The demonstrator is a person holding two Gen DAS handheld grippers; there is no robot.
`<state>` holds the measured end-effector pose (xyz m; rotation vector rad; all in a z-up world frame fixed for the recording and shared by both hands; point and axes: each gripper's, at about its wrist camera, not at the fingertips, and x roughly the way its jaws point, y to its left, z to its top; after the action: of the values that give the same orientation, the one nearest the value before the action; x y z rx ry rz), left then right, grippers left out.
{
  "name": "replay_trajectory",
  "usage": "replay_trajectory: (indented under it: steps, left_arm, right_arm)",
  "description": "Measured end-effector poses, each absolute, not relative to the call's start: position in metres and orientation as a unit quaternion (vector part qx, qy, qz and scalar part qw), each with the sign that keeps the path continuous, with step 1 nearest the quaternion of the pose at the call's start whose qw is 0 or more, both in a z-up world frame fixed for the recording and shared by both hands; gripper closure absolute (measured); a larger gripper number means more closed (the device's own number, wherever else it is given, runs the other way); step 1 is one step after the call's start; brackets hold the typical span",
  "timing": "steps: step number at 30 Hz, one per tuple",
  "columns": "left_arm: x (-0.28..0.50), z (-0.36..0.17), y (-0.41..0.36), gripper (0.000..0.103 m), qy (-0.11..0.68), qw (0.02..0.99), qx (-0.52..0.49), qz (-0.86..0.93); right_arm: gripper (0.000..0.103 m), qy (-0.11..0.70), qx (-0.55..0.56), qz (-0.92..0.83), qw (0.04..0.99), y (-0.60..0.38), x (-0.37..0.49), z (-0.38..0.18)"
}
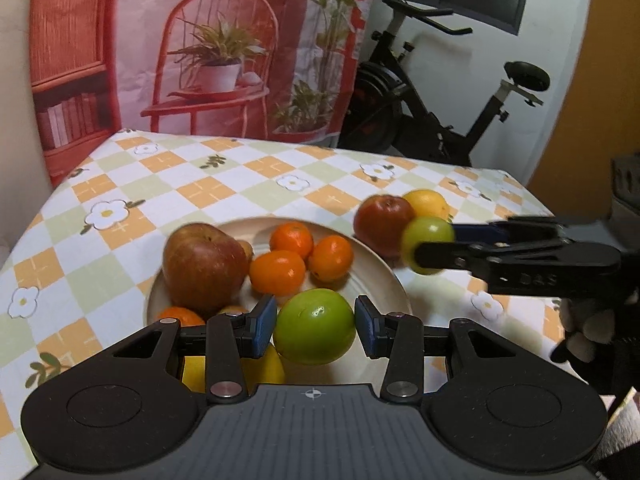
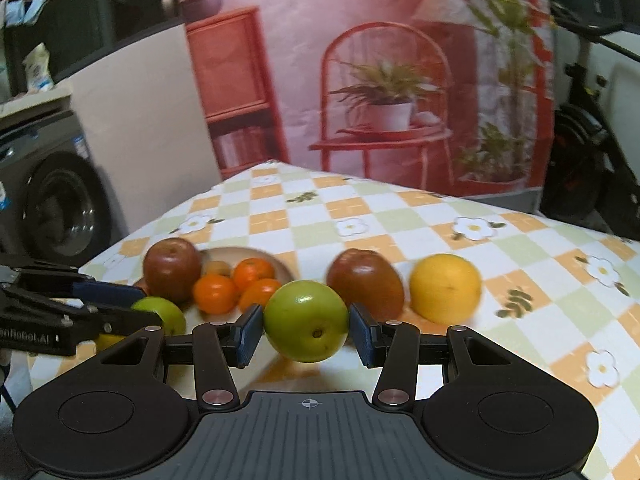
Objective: Organize fruits
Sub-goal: 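Carry both green apples over the plate and lower them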
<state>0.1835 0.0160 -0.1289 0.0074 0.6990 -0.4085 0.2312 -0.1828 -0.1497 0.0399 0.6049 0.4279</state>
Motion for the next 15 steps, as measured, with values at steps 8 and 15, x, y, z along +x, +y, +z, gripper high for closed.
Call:
replay_trajectory:
  steps: [8,15]
  left_arm:
    - [0.169,-0.134,0.018,0.058,0.349,0.914,0.008,-0.21]
    - [0.163,-0.138,0.022,0.063,0.356,0.911,0.005,-0.206]
  right_arm:
    - [0.059,0.31,0.006,0.239,0.92,-0.162,0.229,-0.153]
    - [0.059,0.32,0.006,0.265,0.91,-0.151,0.226,-0.157]
